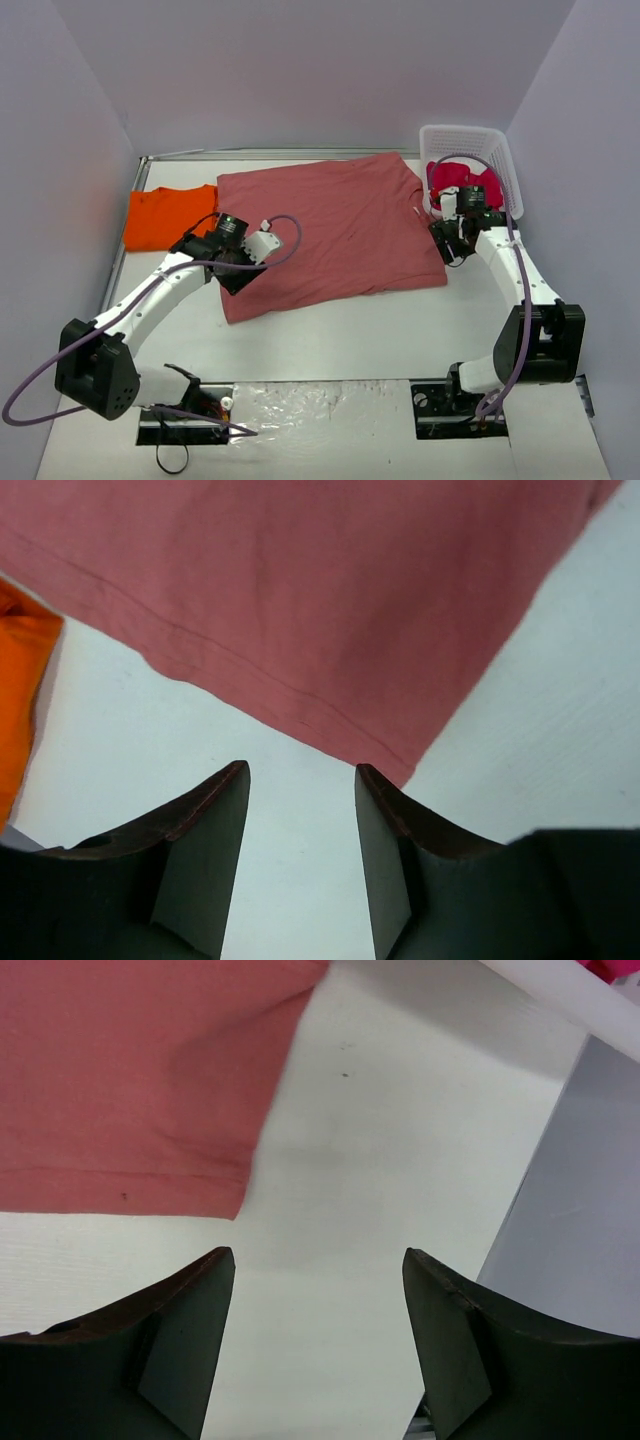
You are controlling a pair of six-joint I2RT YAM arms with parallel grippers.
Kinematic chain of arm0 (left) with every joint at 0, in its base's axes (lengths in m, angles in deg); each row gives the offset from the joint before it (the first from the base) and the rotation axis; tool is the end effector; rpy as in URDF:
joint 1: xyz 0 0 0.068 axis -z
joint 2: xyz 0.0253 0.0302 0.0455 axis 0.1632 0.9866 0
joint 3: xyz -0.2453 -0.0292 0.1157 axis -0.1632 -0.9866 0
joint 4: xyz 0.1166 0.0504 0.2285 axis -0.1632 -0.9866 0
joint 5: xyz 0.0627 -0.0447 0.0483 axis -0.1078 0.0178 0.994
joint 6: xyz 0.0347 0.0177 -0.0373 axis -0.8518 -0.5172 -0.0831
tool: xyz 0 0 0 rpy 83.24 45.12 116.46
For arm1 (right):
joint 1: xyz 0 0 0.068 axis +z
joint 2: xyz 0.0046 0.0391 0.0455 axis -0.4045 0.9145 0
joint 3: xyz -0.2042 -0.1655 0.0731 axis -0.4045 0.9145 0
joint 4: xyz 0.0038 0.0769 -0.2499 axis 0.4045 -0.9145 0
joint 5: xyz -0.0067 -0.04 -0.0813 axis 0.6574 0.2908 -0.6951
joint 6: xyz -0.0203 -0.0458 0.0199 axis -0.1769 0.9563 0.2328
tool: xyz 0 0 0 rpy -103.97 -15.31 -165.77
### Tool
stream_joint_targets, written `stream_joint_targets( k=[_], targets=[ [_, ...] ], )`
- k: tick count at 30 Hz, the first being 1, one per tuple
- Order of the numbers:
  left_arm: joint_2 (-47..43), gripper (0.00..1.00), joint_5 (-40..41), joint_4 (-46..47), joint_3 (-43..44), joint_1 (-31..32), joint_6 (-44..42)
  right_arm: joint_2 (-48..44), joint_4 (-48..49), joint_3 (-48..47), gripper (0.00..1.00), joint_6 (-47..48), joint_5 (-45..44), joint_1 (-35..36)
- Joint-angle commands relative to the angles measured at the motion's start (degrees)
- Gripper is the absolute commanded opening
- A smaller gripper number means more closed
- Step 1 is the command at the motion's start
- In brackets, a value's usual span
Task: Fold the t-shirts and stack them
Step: Flatten out the tshirt
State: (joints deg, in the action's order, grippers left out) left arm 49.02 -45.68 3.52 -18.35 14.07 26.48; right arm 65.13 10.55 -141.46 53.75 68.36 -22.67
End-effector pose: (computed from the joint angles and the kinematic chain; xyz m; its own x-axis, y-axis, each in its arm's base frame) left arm 0.2395 -0.1075 0.2654 -0.5493 0.6501 -0.5251 0.7017 0.7000 0.1325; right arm 0.3050 0.0047 0.2687 -0.6752 -0.4185 -0.6075 -0.2860 0.9076 -0.3073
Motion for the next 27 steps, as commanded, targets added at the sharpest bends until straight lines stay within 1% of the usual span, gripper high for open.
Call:
stream_joint_targets(
  k=[1,3,6,10,13,15,18,20,22,27],
  targets=[
    [-2.07,0.45,-1.74,-6.24,-1.08,1.93,-5.13,-1.67,-1.74,0.15,0.64,2.31,-0.51,-0.93],
    [-2.34,0.47,-1.75,-7.04,-2.48,2.90,-6.01,-0.80,-1.83,-0.12,0.66,2.84,-0.42,-0.93],
    [-2.16,0.47,0.35,-6.08,-4.24,5.01,-6.02,1.31,-1.91,-0.38,0.67,3.72,0.98,-0.93],
    [-0.59,0.47,1.85,-4.50,-5.39,6.85,-5.84,5.09,-2.00,-0.56,0.66,5.30,2.13,-0.93],
    [1.35,0.47,3.78,-3.36,-6.35,9.40,-5.40,7.99,-2.00,-0.82,0.65,5.39,2.13,-0.93],
    [3.10,0.47,7.99,-1.95,-7.23,11.34,-5.23,9.31,-2.00,-1.08,0.63,5.48,2.13,-0.93],
    [4.86,0.47,13.18,0.86,-8.02,11.69,-4.96,10.11,-2.00,-1.44,0.63,5.30,2.13,-0.93],
    [5.31,0.47,13.54,1.05,-8.38,11.78,-5.31,10.20,-1.92,-1.61,0.63,5.21,2.13,-0.93],
    [5.83,0.47,11.88,0.43,-8.38,11.78,-5.49,10.64,-1.92,-1.70,0.63,5.30,3.71,-0.93],
    [6.62,0.47,10.99,-0.36,-9.08,14.59,-5.67,11.95,-2.00,-2.31,0.63,5.48,3.71,-0.84]
  ],
)
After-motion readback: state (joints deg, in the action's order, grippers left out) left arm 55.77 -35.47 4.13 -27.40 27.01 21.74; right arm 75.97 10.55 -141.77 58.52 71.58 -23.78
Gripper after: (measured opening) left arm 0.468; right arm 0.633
